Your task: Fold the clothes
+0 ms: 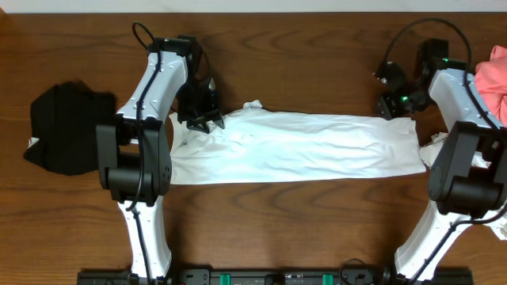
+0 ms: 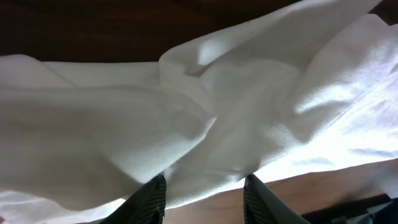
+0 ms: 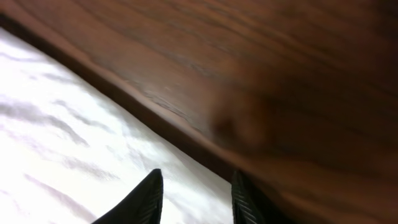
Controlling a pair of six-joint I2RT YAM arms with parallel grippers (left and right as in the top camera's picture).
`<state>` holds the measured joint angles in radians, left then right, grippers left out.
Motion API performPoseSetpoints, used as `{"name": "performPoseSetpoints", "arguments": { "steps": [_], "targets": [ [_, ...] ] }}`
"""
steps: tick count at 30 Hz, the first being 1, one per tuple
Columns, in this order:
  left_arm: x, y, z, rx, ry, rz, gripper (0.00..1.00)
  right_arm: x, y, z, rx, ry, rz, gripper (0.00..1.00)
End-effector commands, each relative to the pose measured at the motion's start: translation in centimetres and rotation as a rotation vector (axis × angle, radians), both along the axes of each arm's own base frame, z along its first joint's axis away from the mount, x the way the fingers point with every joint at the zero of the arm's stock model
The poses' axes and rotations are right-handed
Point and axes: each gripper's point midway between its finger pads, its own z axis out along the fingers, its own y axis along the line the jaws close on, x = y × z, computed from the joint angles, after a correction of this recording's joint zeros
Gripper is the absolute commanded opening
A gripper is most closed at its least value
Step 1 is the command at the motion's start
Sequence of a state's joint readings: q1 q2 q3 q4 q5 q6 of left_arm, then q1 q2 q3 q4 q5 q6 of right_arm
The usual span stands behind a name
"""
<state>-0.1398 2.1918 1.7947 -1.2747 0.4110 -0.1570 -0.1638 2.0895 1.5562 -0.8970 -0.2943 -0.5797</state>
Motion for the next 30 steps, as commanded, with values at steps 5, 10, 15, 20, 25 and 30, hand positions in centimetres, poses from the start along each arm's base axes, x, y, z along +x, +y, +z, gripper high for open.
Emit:
{"name": "performPoseSetpoints", "arguments": {
  "steps": [5, 10, 15, 20, 25, 30],
  "targets": [
    [-0.1, 0.2, 0.1, 0.014, -0.006, -0.01, 0.41, 0.0, 2.0, -1.3, 0.041, 0.01, 0.097, 0.52],
    [-0.1, 0.2, 0.1, 0.014, -0.007, -0.01, 0.41, -0.1, 2.1, -1.3, 0.04, 0.012, 0.107, 0.61],
    [0.0, 0.2, 0.0, 0.014, -0.011, -0.01, 0.41, -0.2, 2.1, -1.5, 0.038, 0.017, 0.107, 0.66],
    [0.1, 0.2, 0.0, 0.013, -0.014, -0.01, 0.41, -0.3, 2.1, -1.5, 0.037, 0.021, 0.107, 0.71],
    [0.1, 0.2, 0.0, 0.013, -0.013, -0.01, 0.41, -0.5, 2.0, -1.8, 0.029, 0.027, 0.111, 0.73],
    [0.1, 0.2, 0.0, 0.014, -0.013, -0.01, 0.41, -1.2, 2.0, -3.1, 0.031, 0.074, 0.111, 0.73]
  ]
}}
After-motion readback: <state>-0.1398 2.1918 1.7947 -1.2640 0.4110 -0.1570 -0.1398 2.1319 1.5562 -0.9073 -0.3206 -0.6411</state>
